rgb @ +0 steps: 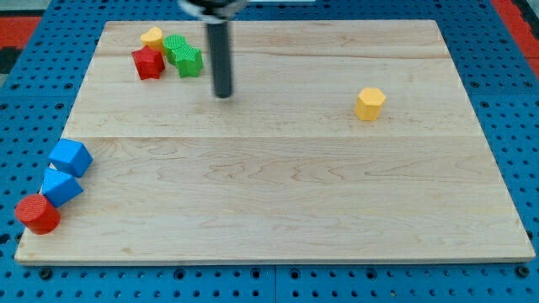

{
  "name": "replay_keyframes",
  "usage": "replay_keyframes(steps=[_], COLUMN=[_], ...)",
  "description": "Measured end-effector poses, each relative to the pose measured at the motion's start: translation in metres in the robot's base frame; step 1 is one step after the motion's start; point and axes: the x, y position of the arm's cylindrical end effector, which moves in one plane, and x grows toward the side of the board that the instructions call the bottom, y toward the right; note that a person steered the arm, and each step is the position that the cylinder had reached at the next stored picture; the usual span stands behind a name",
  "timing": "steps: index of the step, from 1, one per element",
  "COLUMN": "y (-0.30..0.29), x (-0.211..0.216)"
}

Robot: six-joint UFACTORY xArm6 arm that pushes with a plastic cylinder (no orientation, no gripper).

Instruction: Move the green circle towards the center of the board

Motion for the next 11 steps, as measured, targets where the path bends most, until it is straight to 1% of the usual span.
replay_keyframes(steps=[1,2,3,4,6,7,8,9,11], y=[-0.098,-0.135,-0.147,-0.112,0.006,0.007,-0.015,0.003,0.098], x=[0.0,-0.04,-0.093,-0.099,-0.103,-0.103,-0.102,-0.118,-0.082])
